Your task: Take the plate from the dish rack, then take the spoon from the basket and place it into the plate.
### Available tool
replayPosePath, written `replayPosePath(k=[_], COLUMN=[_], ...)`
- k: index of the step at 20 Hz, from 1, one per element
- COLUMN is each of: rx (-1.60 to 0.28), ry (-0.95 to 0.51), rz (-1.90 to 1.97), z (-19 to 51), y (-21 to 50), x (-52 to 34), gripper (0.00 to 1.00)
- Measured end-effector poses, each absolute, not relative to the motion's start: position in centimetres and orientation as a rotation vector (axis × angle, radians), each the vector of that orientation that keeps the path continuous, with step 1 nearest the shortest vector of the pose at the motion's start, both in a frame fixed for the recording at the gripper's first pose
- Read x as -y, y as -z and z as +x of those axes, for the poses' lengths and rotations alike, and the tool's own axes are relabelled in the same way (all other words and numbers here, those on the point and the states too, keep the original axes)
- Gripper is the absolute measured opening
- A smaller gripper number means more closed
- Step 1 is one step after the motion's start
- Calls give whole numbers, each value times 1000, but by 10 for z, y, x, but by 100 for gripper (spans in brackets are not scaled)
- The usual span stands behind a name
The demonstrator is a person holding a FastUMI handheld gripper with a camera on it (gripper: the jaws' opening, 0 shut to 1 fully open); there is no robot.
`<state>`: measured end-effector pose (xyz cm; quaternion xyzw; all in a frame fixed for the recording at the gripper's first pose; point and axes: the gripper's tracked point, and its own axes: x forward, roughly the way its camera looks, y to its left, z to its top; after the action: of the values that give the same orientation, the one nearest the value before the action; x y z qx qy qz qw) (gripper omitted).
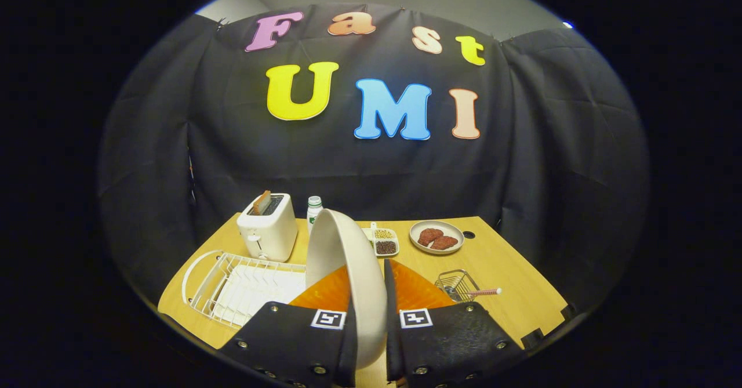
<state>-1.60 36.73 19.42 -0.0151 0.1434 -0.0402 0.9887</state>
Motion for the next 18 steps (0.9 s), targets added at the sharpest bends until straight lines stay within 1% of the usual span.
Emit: replayPosePath(k=[7,13,18], rx=[-333,-424,-517], ry=[77,67,79], rz=[12,124,254], z=[-78,-126,-148], y=[-165,-120,-71], x=[-356,-352,-343], gripper=[20,20,20])
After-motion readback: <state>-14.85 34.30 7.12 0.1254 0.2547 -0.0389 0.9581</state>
